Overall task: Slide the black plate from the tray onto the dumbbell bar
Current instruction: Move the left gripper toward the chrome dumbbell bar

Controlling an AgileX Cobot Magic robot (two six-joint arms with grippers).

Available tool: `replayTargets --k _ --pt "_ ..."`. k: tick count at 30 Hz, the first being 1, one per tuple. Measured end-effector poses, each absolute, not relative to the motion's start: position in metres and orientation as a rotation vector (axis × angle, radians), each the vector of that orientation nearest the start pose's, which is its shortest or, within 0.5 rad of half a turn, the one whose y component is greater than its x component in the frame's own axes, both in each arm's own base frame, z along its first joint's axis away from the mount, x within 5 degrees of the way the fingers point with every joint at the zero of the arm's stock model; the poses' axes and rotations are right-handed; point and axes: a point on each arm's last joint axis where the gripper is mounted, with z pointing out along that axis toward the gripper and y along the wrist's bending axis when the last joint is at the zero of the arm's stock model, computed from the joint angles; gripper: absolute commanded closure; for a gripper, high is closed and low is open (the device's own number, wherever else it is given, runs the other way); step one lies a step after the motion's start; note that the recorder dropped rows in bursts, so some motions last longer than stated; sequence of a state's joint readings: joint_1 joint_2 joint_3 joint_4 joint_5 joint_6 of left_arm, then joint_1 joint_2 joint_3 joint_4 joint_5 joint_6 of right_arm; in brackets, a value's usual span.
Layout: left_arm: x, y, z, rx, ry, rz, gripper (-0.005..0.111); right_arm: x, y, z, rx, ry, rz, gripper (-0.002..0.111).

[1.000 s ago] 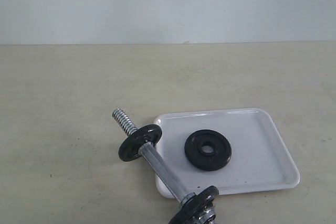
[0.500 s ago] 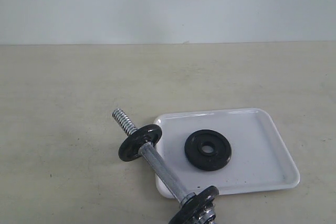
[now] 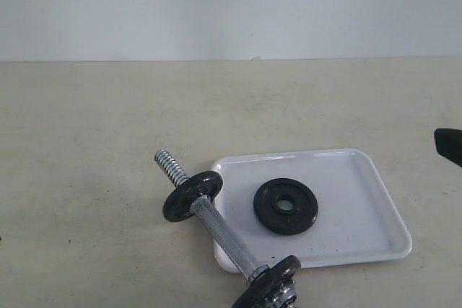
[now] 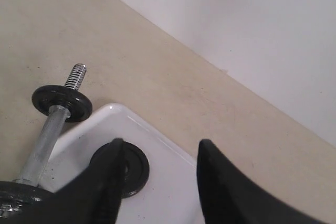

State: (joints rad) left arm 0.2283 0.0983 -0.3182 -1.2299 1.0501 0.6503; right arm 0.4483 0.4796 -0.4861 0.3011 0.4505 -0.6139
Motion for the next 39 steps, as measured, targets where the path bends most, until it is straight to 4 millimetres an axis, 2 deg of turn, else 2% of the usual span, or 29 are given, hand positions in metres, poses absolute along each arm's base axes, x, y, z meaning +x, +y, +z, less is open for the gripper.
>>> replayTargets --k 5,10,13,18,22,27,31,39 --pt "0.042 -0.068 0.271 0.344 1.857 -0.907 0.046 0.085 0.054 0.302 -0.815 1.739 0.2 0.069" --pt "0.068 -0.063 0.253 0.448 2.07 -0.852 0.046 0.085 0.054 0.301 -0.818 1.749 0.205 0.069" --pt "0.084 -0.06 0.246 0.447 2.153 -0.83 0.046 0.085 0.054 0.301 -0.818 1.749 0.205 0.069" --pt "0.106 -0.057 0.24 0.402 2.194 -0.81 0.049 0.085 0.054 0.301 -0.818 1.751 0.207 0.069" --pt "0.116 -0.056 0.239 0.386 2.167 -0.805 0.05 0.085 0.054 0.301 -0.818 1.751 0.207 0.069" --pt "0.124 -0.055 0.246 0.472 2.061 -0.73 0.055 0.085 0.054 0.301 -0.818 1.751 0.207 0.069" --pt "0.131 -0.052 0.254 0.636 1.938 -0.545 0.063 0.085 0.054 0.301 -0.818 1.751 0.207 0.069" --pt "0.146 -0.039 0.276 0.903 1.708 -0.066 0.065 0.084 0.054 0.3 -0.821 1.759 0.21 0.069"
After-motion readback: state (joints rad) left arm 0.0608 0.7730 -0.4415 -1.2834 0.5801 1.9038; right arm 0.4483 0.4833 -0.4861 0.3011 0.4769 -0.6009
